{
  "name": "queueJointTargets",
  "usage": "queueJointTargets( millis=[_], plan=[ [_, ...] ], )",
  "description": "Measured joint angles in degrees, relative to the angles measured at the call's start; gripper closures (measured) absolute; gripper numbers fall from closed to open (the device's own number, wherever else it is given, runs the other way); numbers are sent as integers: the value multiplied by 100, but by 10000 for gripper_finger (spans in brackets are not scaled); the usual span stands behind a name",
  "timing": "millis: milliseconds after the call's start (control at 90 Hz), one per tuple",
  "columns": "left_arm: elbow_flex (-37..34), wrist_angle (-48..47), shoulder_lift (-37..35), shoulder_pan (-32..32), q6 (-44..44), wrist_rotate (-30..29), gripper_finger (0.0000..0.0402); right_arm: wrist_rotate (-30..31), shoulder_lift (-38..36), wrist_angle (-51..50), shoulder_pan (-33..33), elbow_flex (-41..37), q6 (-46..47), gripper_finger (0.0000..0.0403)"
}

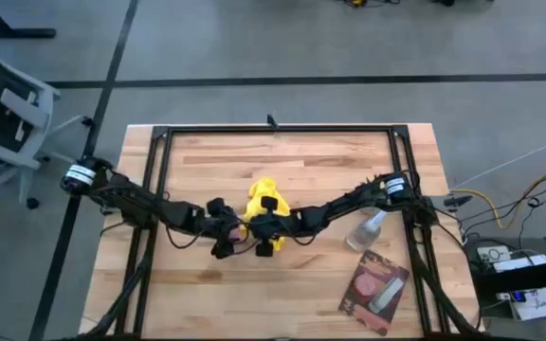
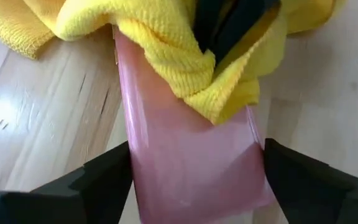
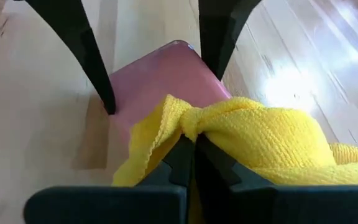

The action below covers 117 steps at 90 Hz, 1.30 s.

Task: Apply microfiber cloth
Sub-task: Wipe the back of the pink cellphone with a microfiber cloth

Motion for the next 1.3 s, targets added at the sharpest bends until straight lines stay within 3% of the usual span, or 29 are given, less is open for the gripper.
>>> queueJointTargets(
  millis=[344,500,767,967,1300],
  plan=[
    [-165,27,-11,-195,85,-437,78,33,99,21,-7,-21,71,403],
    [-726,1160,-22,-284,98,-834,77,34,163,137,-6,-19,144,403],
    [-1817,3315,-20,-271,228,-986,77,-79,188,334,-8,-24,141,403],
    [-2297,3906,87,-271,186,-983,77,-295,208,627,-28,-30,101,403],
    [-2317,4211,473,-267,46,-1005,66,-430,206,640,-44,-30,-25,403]
  ],
)
